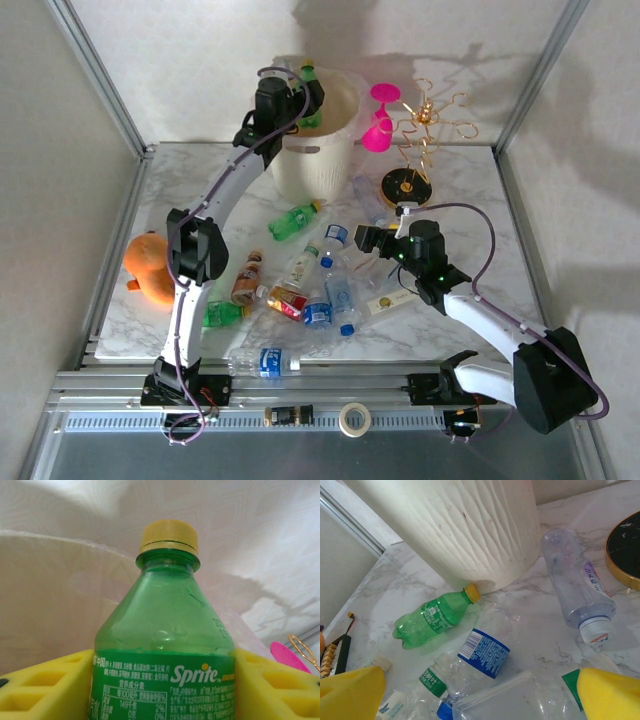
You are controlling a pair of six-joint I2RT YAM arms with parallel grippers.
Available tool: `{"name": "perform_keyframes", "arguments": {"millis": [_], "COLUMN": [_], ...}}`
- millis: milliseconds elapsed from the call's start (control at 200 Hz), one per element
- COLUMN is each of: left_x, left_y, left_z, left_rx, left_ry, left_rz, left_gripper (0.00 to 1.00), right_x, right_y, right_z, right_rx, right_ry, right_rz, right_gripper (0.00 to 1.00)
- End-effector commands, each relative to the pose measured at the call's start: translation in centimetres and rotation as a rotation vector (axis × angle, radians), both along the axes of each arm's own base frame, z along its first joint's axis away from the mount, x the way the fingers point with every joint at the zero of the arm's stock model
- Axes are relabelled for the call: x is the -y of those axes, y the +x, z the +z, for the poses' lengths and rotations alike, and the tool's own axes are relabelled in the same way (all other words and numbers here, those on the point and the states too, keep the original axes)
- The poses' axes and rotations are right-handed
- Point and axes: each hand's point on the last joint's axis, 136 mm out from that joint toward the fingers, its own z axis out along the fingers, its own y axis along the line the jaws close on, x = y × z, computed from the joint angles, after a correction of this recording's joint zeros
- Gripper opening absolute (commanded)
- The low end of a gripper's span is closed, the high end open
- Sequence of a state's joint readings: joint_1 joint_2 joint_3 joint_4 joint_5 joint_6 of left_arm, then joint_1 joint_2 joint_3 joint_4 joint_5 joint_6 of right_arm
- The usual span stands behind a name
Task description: Put the plastic bottles in the bin
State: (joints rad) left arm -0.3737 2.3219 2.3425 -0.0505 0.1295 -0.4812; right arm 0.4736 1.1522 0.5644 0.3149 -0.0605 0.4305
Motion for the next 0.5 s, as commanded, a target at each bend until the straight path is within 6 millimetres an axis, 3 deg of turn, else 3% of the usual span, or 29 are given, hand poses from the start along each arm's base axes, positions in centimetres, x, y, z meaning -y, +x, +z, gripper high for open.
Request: {"name": "perform_keyframes", "arguments": {"millis": [0,125,351,496], "left_x": [0.2,0.4,0.8,0.7], "left_y": [-0.6,-1.2,-3.0,-4.4], "left_z": [3.1,4.3,7.3,9.0], "left_rx": [0.069,0.088,0.137,0.16], "left_ry": [-0.002,-0.007,-0.01,-0.013], "left_rz": [0.006,-0.004,-0.022,-0.032], "left_gripper": [0.68,0.75,0.99,1.0], "right_x": [0.8,0.9,1.1,1.1], "right_y": [-0.1,0.0,0.2,0.0], "right_z": [-0.4,-0.4,-0.4,-0.1], "right_rx": [0.001,-0.005,-0.016,-0.018], "right_ry": [-0.027,-0.028,-0.028,-0.008], "right_rz": [-0.027,-0.039,-0.057,-0.062], "right_gripper": [0.99,0.99,0.99,0.99]}}
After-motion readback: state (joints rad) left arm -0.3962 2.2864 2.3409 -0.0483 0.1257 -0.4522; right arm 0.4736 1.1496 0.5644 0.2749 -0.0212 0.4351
